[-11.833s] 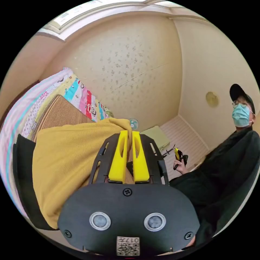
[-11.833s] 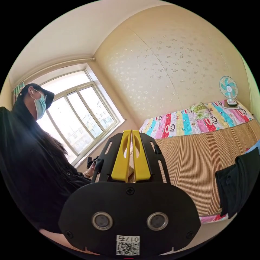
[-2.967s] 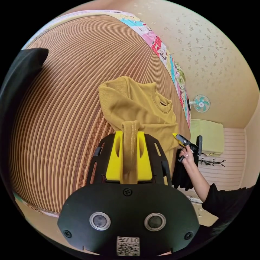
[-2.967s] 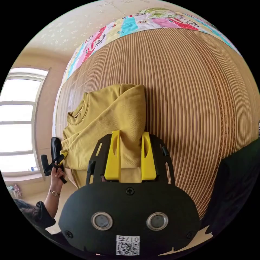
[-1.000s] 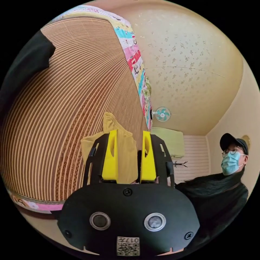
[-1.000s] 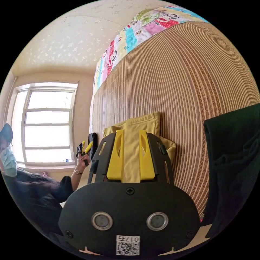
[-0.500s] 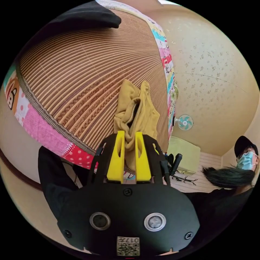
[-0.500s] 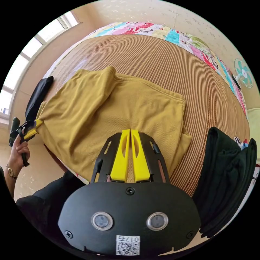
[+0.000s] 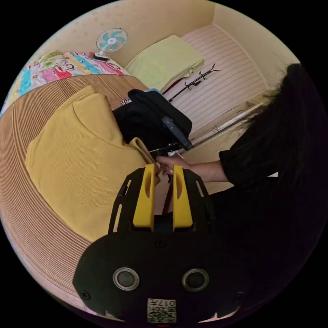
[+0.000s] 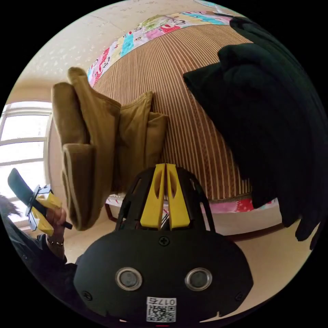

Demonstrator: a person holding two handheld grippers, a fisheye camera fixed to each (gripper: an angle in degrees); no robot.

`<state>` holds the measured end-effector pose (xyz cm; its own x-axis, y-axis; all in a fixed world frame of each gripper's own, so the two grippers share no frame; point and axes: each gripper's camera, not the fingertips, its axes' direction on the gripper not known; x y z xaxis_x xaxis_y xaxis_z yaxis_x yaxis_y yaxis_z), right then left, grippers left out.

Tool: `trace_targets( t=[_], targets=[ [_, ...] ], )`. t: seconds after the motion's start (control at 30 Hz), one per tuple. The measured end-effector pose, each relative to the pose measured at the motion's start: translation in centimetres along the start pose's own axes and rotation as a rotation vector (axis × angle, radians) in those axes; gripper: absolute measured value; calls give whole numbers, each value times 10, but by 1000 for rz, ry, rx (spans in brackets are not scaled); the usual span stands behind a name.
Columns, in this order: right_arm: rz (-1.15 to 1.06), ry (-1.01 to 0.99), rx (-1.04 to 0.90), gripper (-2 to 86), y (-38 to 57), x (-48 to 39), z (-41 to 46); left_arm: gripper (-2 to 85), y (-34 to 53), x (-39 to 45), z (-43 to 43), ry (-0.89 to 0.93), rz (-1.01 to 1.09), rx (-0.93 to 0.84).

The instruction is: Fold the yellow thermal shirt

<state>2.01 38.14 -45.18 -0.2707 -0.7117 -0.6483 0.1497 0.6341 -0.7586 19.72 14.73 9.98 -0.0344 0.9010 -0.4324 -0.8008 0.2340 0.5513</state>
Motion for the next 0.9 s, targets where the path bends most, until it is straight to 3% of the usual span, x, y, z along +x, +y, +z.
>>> trace_targets(
  t=[0.07,0.2,0.27,0.33,0.47,0.53,0.67,0.7,0.8,0.9],
  targets=[
    [56,-4,-60,14,21,24,-3,93,21,-19,7,-29,-124,53],
    [166,-188,-135,40,71,67,-6,151,107,-90,-18,-225,-586,274],
    [207,-348,-152,69,87,77,-2,177,134,-123,-9,-224,-727,263],
    [270,-597,-154,114,104,85,8,185,147,-160,35,-101,-815,132],
    [414,-888,-194,186,124,91,41,90,146,-170,94,103,-866,81],
    [567,-1113,-152,231,142,96,65,63,135,-147,116,286,-871,170],
    [717,-1476,33,265,149,89,89,58,92,-74,138,282,-787,113],
    [671,-1563,66,261,138,79,90,59,79,-47,141,262,-753,98],
    [433,-1521,22,235,107,37,56,70,53,14,114,130,-670,170],
    [169,-1557,69,214,79,-4,-4,113,1,72,76,82,-397,129]
  ],
)
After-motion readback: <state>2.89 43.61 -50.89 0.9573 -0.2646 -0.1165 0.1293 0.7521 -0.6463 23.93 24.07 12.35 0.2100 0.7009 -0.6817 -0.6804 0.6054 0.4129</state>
